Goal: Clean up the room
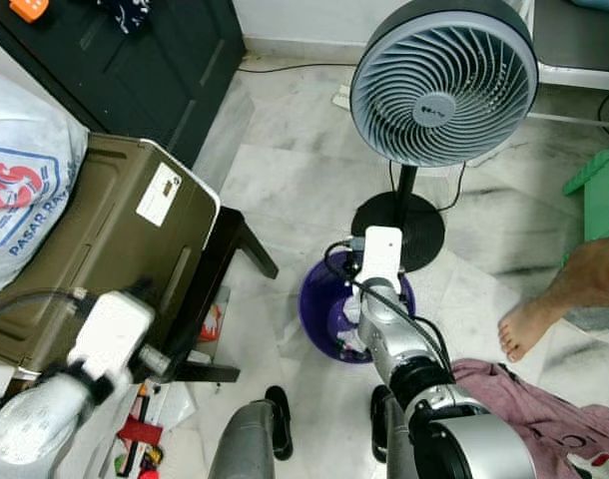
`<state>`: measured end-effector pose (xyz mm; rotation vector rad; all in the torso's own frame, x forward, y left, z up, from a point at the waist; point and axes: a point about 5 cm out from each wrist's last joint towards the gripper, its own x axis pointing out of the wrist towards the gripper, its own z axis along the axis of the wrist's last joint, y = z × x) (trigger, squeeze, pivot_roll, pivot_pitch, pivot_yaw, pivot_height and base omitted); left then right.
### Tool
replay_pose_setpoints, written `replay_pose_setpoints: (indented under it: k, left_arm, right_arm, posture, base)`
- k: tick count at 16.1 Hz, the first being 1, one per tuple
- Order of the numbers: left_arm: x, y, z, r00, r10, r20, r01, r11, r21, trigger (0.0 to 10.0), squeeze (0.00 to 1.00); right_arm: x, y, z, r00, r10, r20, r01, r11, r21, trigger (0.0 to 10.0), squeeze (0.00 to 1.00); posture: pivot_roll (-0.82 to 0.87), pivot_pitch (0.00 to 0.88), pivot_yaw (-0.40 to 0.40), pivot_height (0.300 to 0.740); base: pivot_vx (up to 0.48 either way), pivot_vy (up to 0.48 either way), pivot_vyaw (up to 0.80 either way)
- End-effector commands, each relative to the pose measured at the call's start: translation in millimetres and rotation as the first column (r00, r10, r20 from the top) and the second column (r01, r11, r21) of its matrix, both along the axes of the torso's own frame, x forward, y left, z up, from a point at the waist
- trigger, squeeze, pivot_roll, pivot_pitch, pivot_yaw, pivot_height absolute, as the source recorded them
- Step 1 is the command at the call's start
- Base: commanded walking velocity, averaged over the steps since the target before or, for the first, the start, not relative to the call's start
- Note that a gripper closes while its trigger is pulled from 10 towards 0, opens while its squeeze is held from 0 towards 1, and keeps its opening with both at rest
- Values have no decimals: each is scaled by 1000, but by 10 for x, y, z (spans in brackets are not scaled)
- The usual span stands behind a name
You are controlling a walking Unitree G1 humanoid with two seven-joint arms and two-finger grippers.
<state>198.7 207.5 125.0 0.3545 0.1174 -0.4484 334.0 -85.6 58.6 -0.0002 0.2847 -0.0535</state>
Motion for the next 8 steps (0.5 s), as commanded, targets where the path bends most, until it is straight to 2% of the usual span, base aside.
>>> replay_pose_setpoints:
  k: [1, 2, 3, 5, 6, 7, 8]
  left_arm:
    - [26, -4, -56, 1000, 25, -15, -24, 1000, 4, 10000, 0]
    - [125, -79, -38, 1000, 27, 14, -27, 1000, -16, 10000, 0]
    - [163, -109, -30, 999, 29, 25, -29, 999, -26, 10000, 0]
    - [313, -221, 20, 996, 68, 61, -62, 993, -98, 10000, 0]
    - [385, -270, 45, 994, 80, 79, -70, 990, -122, 10000, 0]
    - [523, -365, 75, 989, 94, 118, -76, 986, -149, 10000, 0]
    - [592, -405, 81, 986, 102, 134, -80, 984, -158, 10000, 0]
  right_arm:
    - [-34, 93, 2, 998, 59, -6, -58, 998, 19, 10000, 1000]
    - [-29, 87, 31, 995, 96, 2, -96, 995, 13, 10000, 1000]
    - [-35, 81, 40, 994, 109, 4, -109, 994, 13, 10000, 1000]
    - [-101, 40, 88, 984, 176, 21, -176, 984, 7, 10000, 1000]
    - [-147, 15, 113, 977, 211, 27, -211, 977, 4, 10000, 1000]
    - [-268, -55, 157, 960, 279, 28, -278, 960, -20, 10000, 1000]
    - [-343, -105, 166, 950, 312, 16, -312, 950, -33, 10000, 1000]
  posture:
    - [100, 253, 160, 740]
    - [74, 234, 147, 740]
    - [56, 219, 139, 740]
    - [19, 185, 122, 740]
    - [1, 166, 114, 740]
    - [-36, 124, 101, 740]
    - [-49, 110, 98, 740]
  base:
    - [0, 0, 0]
    - [0, 0, 0]
    - [0, 0, 0]
    - [0, 0, 0]
    - [0, 0, 0]
    - [0, 0, 0]
    - [0, 0, 0]
